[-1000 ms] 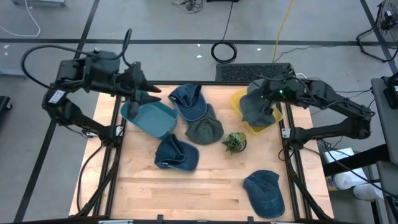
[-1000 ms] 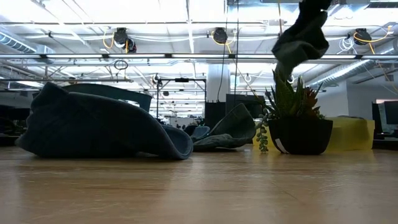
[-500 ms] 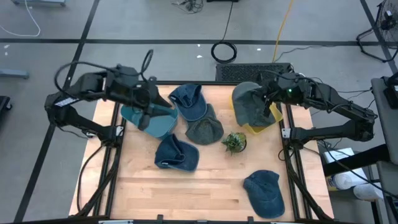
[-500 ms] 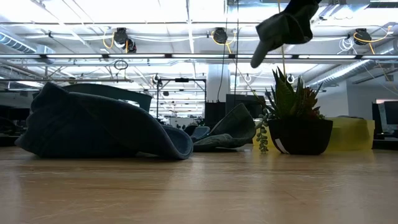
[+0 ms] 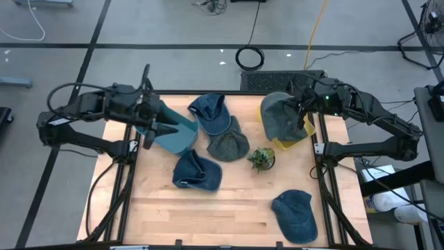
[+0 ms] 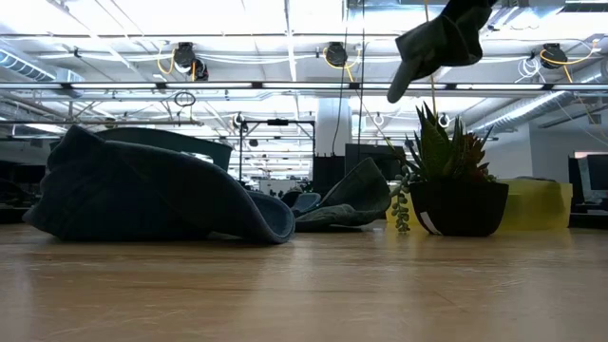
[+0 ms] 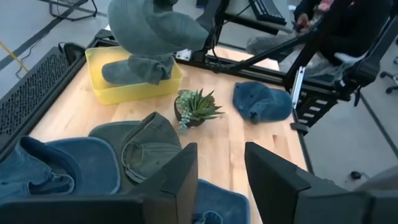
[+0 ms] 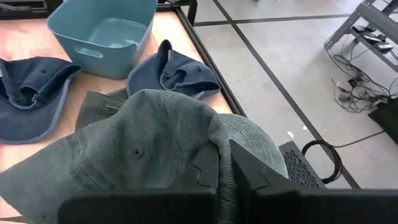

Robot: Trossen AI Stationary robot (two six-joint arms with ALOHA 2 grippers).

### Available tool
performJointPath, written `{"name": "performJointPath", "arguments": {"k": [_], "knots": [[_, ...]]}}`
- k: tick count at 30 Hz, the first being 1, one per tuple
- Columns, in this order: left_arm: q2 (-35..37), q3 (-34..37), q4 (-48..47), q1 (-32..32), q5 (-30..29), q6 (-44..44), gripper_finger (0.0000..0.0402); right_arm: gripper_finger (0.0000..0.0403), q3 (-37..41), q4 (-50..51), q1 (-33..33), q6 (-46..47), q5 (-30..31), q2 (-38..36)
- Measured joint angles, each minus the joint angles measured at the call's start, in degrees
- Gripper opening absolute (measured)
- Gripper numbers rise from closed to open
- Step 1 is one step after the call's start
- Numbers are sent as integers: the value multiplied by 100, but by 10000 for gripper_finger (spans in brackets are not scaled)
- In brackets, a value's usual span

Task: Pick & Place hat
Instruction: Put the bottom gray cap into the yellow bin

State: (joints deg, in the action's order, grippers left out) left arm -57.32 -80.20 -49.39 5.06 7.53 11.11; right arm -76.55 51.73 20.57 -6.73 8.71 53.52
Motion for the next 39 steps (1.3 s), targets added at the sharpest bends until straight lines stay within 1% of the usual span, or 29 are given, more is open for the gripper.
{"name": "performJointPath", "arguments": {"k": [4,8,11,17,22,24,27,30,33,36,39], "knots": [[254,134,-22,2,-2,62,149,0,0,33,85,-10,-16,-28],[460,284,-24,33,-1,229,149,0,0,128,90,-78,-293,-22],[631,527,-26,32,0,448,152,0,0,179,86,-147,-436,-24],[890,1050,-35,33,-5,657,167,0,0,363,162,-411,-407,-26],[914,1123,-28,28,0,955,180,0,78,428,360,-507,-429,-31],[914,1123,-26,4,0,989,183,0,169,476,479,-680,-439,-28],[914,1123,-12,-4,1,982,184,0,401,465,639,-964,-458,-32],[914,1123,-10,-4,3,1003,184,0,809,404,850,-1405,-449,-93],[914,1123,-9,-4,47,1009,184,0,1251,16,1103,-1790,-775,-175],[914,1123,-7,-6,123,1022,184,0,1675,-396,1341,-1977,-1110,-224],[914,1123,-7,-7,129,1103,184,0,1979,-771,1558,-2194,-1186,-232]]}}
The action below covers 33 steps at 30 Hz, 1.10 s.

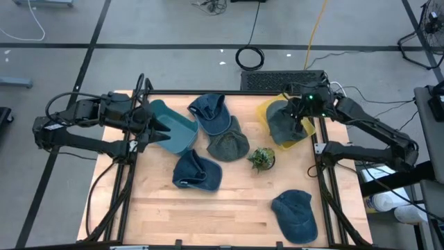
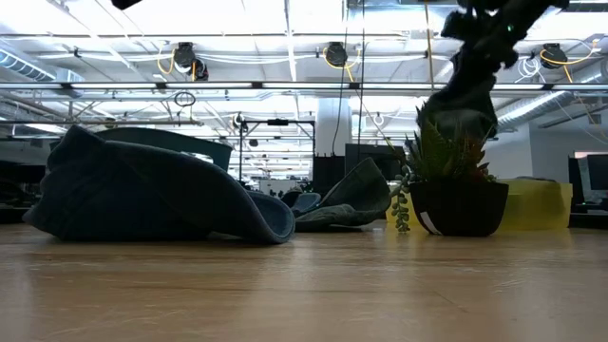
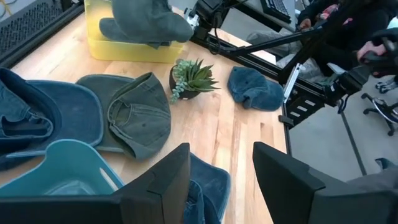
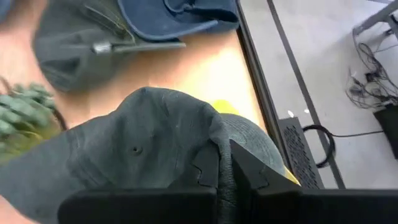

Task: Pick & Place hat
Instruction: Put the bottom gray cap into the yellow bin

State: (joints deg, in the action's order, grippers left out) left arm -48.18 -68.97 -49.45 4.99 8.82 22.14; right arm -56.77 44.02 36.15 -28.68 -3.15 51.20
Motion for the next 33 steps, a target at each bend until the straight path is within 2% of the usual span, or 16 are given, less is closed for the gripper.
{"name": "performJointPath", "arguments": {"k": [4,12,15,20,26,33], "knots": [[0,0,2,1,19,161,184,0,278,-57,445,-501,0,3],[0,0,2,0,22,222,184,0,683,-657,1185,-911,-103,-1],[-4,0,2,0,22,240,184,0,992,-872,1317,-913,-460,3],[-4,0,2,0,20,264,184,15,1512,-1141,1335,-915,-497,2],[-4,0,2,1,21,307,184,70,1914,-1160,1317,-965,43,-11],[-6,0,2,0,20,248,184,180,1684,-1117,1317,-683,151,-523]]}}
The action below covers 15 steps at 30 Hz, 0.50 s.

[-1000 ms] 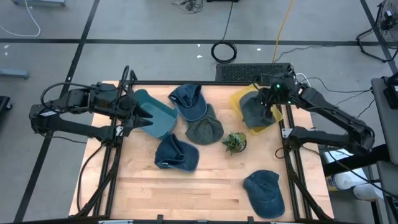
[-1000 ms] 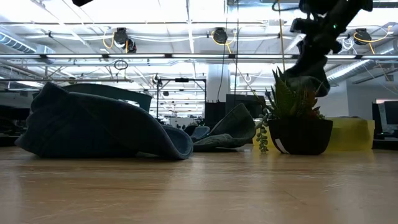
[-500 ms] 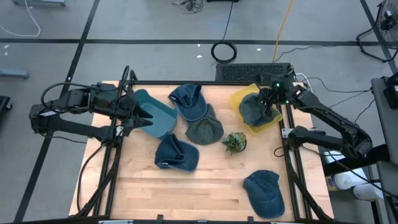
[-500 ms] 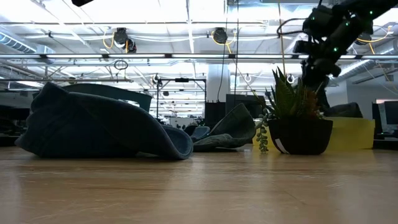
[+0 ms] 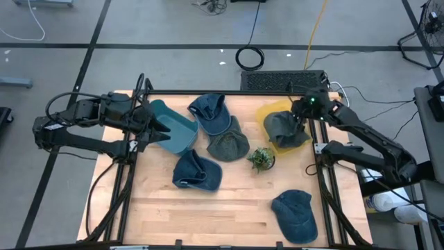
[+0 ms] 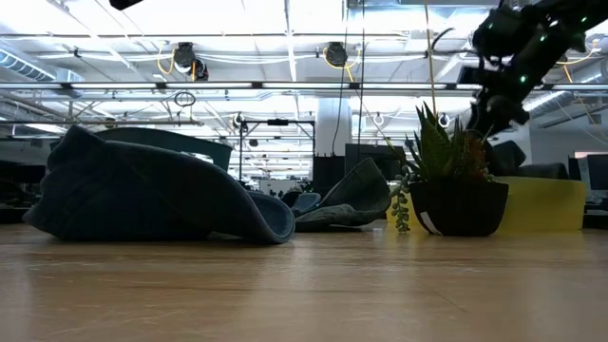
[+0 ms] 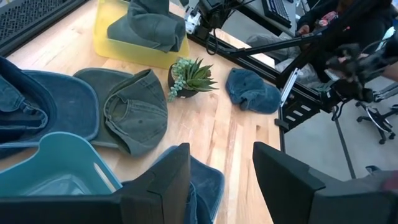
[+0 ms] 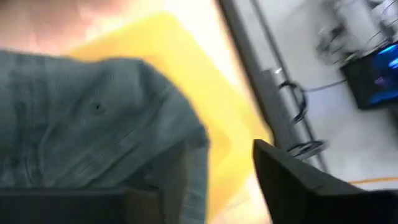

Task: Pick & Place hat
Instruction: Put the bottom gray cap into the yellow bin

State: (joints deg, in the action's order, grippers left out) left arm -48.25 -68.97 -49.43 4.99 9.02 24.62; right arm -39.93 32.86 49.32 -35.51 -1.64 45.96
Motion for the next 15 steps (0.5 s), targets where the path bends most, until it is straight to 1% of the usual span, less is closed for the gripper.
{"name": "performJointPath", "arguments": {"k": [3,5,8,10,12,15], "knots": [[2,0,0,0,0,-15,184,226,-157,21,-2,-149,21,-297],[1,0,0,0,0,-17,184,248,-298,35,-2,-60,-17,-479],[2,0,0,0,-1,-31,184,265,-464,37,-30,605,-509,-657],[2,0,0,0,-2,-51,184,267,-525,37,-105,1055,-760,-744],[2,-1,-1,0,-4,-54,184,259,-537,43,-228,1513,-759,-809],[2,-2,0,0,-3,-54,184,227,-535,216,-374,1859,-737,-821]]}}
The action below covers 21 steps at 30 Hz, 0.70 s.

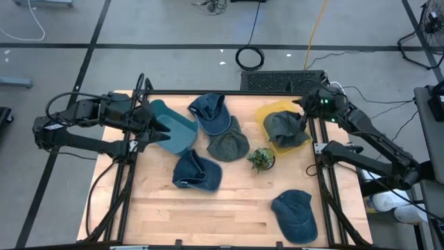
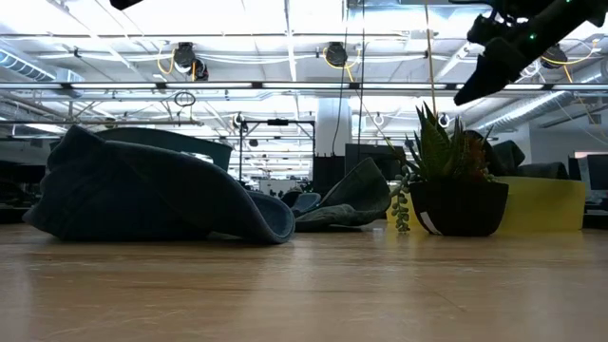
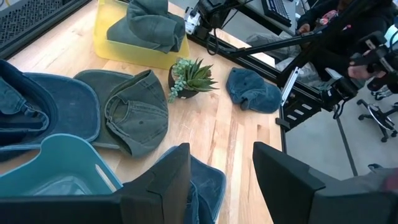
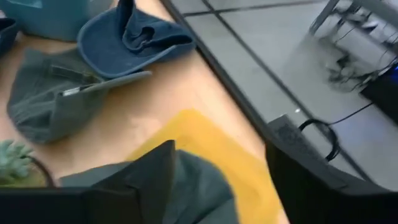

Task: Pick & Place hat
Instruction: Put the bottom gray cap into the yellow bin

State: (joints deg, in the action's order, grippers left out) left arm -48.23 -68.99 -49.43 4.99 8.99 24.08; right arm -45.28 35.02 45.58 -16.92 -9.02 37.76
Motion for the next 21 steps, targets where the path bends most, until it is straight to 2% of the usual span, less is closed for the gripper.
{"name": "performJointPath", "arguments": {"k": [4,10,17,21], "knots": [[-1,0,0,0,2,0,184,151,0,274,-105,115,-3,19],[-1,0,0,1,5,-2,184,20,2,513,-120,887,-20,18],[0,0,0,0,5,-9,184,2,504,444,-257,1598,-16,52],[-2,0,-2,0,4,-180,184,1,507,298,-400,1673,-2,386]]}}
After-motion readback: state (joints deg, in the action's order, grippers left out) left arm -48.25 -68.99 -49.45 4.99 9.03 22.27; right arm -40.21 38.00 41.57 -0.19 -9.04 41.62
